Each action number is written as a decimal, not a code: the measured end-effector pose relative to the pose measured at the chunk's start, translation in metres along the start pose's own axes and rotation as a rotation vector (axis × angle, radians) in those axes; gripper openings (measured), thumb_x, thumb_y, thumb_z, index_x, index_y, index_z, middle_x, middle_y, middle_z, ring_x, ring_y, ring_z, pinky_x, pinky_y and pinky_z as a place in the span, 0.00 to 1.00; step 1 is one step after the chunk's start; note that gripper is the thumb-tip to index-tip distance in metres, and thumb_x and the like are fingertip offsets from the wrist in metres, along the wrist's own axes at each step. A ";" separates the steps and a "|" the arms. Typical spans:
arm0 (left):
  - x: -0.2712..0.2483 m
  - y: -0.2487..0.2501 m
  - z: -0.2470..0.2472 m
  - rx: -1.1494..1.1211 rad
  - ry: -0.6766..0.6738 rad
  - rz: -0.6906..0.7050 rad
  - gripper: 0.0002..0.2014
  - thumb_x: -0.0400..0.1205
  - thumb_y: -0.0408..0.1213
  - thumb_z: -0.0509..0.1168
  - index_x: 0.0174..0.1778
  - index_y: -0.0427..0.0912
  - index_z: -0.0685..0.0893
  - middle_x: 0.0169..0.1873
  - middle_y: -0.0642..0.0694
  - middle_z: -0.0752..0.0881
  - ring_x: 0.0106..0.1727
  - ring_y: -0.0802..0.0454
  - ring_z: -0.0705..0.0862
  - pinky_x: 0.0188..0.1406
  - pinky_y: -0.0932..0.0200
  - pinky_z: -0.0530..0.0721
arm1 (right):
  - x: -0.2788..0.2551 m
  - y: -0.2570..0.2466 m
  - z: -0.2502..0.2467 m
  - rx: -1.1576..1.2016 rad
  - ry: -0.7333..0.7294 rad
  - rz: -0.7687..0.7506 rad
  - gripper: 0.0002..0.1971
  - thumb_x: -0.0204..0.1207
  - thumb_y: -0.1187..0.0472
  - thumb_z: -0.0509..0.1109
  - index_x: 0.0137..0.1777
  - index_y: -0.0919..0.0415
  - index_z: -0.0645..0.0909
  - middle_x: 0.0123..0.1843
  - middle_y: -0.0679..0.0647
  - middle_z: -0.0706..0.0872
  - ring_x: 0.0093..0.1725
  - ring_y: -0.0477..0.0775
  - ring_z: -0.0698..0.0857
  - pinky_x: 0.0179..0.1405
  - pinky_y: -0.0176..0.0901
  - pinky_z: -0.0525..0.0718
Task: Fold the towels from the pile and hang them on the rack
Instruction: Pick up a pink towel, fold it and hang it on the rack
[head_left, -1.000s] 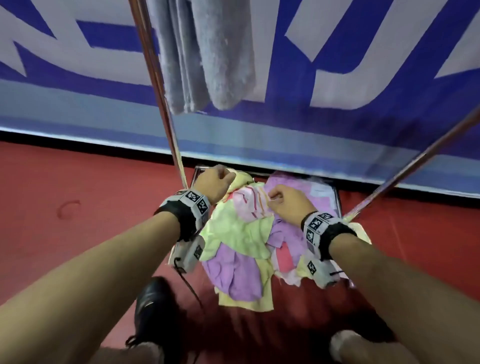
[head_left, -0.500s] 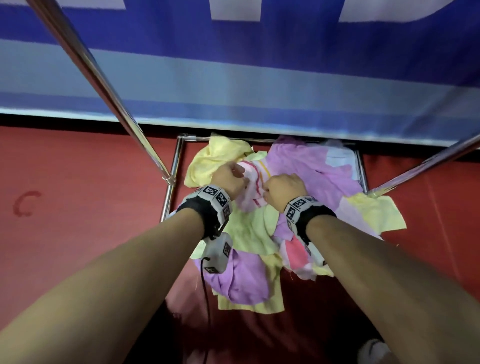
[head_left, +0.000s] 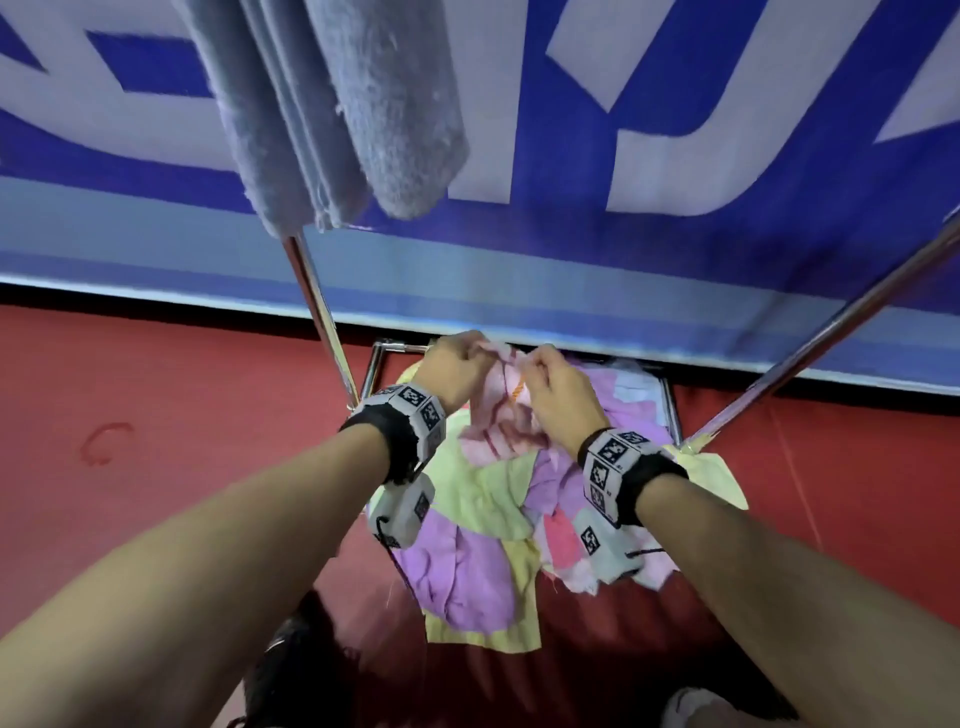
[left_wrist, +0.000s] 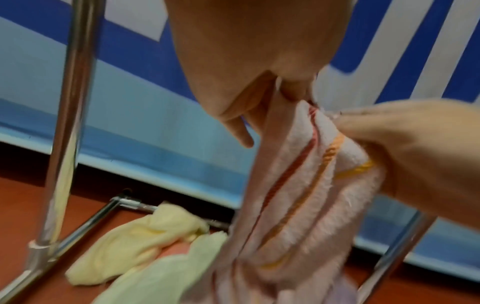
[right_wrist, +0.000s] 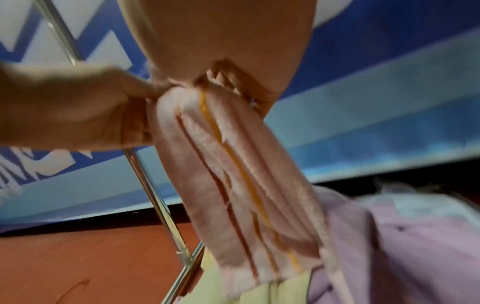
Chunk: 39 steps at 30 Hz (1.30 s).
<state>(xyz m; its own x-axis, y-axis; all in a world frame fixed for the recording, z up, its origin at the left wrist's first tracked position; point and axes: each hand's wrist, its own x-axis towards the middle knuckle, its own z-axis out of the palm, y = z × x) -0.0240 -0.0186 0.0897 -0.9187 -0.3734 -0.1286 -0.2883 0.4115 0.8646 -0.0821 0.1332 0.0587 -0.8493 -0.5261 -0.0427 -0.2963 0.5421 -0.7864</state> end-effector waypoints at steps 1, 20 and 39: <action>-0.002 0.014 -0.004 -0.089 0.058 0.007 0.12 0.85 0.33 0.63 0.37 0.43 0.85 0.32 0.51 0.86 0.33 0.62 0.82 0.38 0.66 0.77 | -0.002 -0.006 -0.008 0.017 0.002 -0.023 0.12 0.86 0.40 0.60 0.50 0.48 0.74 0.41 0.52 0.85 0.48 0.65 0.86 0.52 0.59 0.84; -0.121 0.133 -0.040 -0.153 0.031 0.280 0.14 0.82 0.45 0.71 0.37 0.38 0.85 0.32 0.49 0.83 0.35 0.59 0.78 0.38 0.60 0.77 | -0.140 -0.089 -0.134 0.212 -0.181 -0.077 0.14 0.75 0.52 0.83 0.46 0.63 0.85 0.40 0.46 0.86 0.39 0.41 0.82 0.43 0.39 0.79; -0.093 0.085 -0.045 -0.078 -0.430 0.051 0.16 0.80 0.49 0.74 0.44 0.37 0.90 0.38 0.45 0.90 0.39 0.51 0.84 0.46 0.55 0.81 | -0.092 -0.075 -0.155 0.568 0.167 0.250 0.11 0.75 0.52 0.76 0.47 0.60 0.85 0.39 0.59 0.83 0.41 0.55 0.81 0.41 0.46 0.76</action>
<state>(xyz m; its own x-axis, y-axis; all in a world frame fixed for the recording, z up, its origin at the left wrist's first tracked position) 0.0495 0.0134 0.1972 -0.9647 0.0329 -0.2612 -0.2337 0.3502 0.9071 -0.0490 0.2426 0.2174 -0.9331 -0.2944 -0.2065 0.1583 0.1794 -0.9710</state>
